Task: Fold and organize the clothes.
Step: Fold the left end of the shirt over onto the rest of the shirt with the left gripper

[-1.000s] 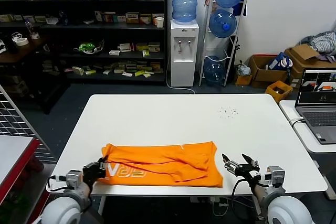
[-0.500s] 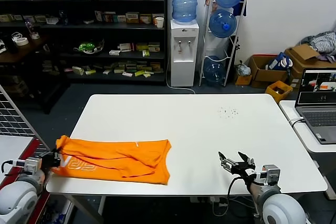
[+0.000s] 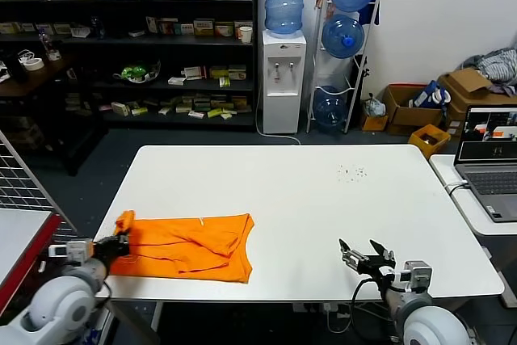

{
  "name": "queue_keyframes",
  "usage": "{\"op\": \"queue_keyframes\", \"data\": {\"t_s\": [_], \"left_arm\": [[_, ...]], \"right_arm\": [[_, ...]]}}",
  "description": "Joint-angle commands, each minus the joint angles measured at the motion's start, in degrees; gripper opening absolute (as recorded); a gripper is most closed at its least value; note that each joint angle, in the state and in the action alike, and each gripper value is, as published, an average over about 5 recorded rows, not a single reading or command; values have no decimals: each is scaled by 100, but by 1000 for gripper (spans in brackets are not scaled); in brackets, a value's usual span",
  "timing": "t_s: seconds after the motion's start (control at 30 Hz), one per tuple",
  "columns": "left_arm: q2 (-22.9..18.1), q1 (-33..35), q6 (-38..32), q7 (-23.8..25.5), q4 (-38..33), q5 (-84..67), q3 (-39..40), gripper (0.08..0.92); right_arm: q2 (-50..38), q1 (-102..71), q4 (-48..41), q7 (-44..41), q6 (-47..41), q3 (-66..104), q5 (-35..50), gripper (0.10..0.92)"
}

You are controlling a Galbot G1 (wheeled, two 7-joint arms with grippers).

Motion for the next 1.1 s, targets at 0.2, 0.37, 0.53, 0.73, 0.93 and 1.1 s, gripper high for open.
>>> {"op": "queue_keyframes", "data": {"t_s": [0.2,0.37,0.53,0.73,0.93,1.1], "left_arm": [[-1504,-1429,537,-1298,-1150,-986,1630,113],[-1626,-1554,529,-1312,-1020,-871,1817,113],[-1682,-1569,534,-1232,-871,-830,1876,113],[-1848,-1558,434,-1070,-755,-806,1835,180],[-1832,-1393,296,-972,-783,-791,1558,352],[-1271,-937,292,-762,-718,-771,911,491]], "right_arm": [[204,-363,2,21,-9,206,-159,823],[202,-286,-26,40,-22,172,-141,823],[173,-254,-51,40,-23,169,-111,823],[164,-198,-116,37,-19,132,-105,823],[153,-143,-148,33,-20,83,-100,823],[134,-131,-138,17,-19,75,-90,823]]}}
